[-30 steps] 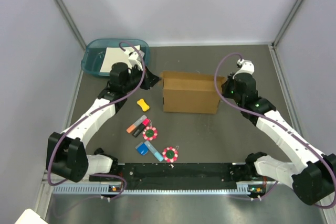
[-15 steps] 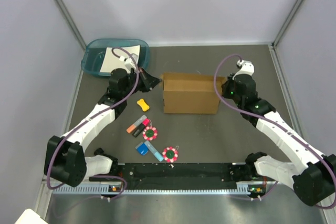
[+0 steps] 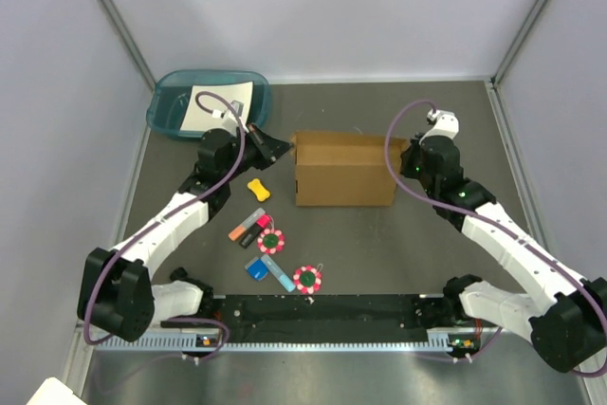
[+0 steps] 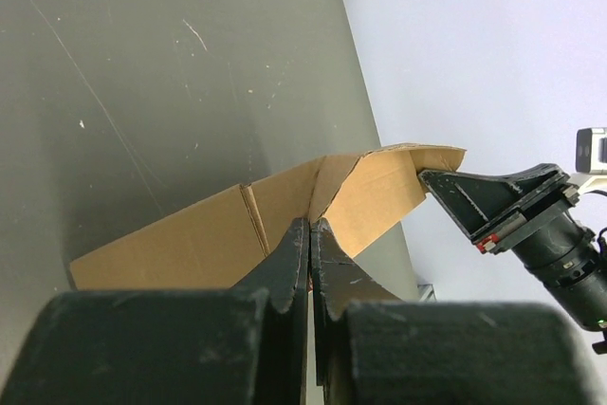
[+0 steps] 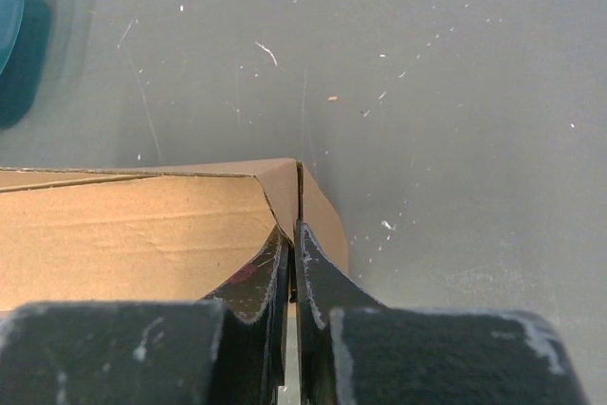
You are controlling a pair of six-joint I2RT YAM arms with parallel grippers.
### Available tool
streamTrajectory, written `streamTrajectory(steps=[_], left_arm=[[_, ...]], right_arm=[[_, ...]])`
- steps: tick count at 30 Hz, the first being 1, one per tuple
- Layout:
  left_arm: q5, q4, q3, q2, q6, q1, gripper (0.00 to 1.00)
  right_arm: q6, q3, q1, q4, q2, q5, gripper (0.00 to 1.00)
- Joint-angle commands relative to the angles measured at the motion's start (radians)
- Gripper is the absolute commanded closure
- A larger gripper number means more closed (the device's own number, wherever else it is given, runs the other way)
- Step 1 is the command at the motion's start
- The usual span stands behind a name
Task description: Fold the paper box
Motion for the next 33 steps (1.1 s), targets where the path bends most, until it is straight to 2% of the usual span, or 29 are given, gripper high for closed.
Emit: streamTrajectory(steps=[1, 23, 33], left_arm=[[-0.045, 0.086, 0.001, -0.043, -0.065, -0.030, 1.00], [-0.146, 0.103, -0.071, -0.030, -0.036, -0.125, 1.00], [-0.220, 0.056, -0.125, -0.043, 0.158, -0.148, 1.00]], right_arm=[[-0.017, -0.061, 0.020, -0.184, 0.052, 0.033, 1.00], [-0.005, -0.082, 0.033, -0.179, 0.047, 0.043, 1.00], [0.004, -0.093, 0.034, -0.178, 0.032, 0.030, 1.00]])
